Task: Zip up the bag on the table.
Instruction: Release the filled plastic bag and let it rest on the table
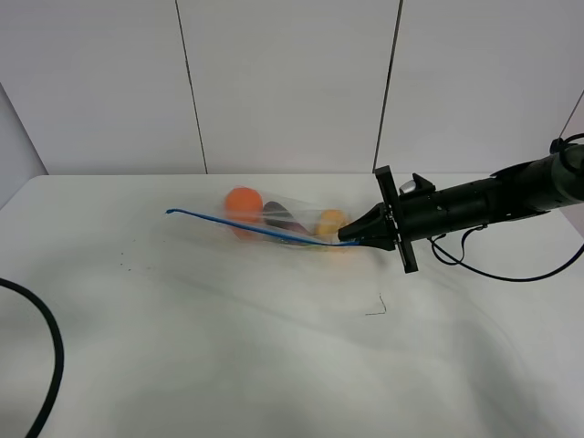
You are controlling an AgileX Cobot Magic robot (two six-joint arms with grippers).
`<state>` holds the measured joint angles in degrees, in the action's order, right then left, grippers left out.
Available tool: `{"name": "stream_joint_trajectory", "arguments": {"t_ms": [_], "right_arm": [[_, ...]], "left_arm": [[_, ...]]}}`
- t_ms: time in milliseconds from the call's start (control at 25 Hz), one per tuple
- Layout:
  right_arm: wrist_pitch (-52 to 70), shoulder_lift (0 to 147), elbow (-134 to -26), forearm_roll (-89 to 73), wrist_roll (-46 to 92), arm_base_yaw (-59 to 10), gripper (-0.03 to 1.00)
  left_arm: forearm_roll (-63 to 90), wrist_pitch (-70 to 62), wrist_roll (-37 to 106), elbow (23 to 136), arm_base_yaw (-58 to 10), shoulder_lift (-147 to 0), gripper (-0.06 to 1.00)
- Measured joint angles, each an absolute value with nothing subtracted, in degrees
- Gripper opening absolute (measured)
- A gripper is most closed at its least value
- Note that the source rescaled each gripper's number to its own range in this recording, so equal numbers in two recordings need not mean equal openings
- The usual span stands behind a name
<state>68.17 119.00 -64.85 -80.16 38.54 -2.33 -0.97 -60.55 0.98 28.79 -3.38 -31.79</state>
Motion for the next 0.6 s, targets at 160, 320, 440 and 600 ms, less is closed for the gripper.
{"name": "stream_joint_trajectory", "arguments": {"t_ms": [160, 320, 440, 600], "right_arm": [[68.17, 119.0, -64.85, -80.16, 38.54, -2.33, 0.0], [68.17, 119.0, -64.85, -80.16, 38.6, -2.33, 0.0], [68.12, 119.0, -64.85, -80.11, 38.66, -2.33, 0.0], [68.12, 119.0, -64.85, -80.11, 38.7, -2.33, 0.0]], "left_arm": [[-0.97, -60.47, 0.98, 28.79, -3.38, -29.38, 0.96], [-1.15, -60.47, 0.98, 28.79, -2.37, -25.37, 0.96], [-1.43, -60.47, 0.98, 28.79, -1.15, -21.4, 0.96], [-1.49, -60.52, 0.98, 28.79, -1.14, -15.1, 0.96]]}}
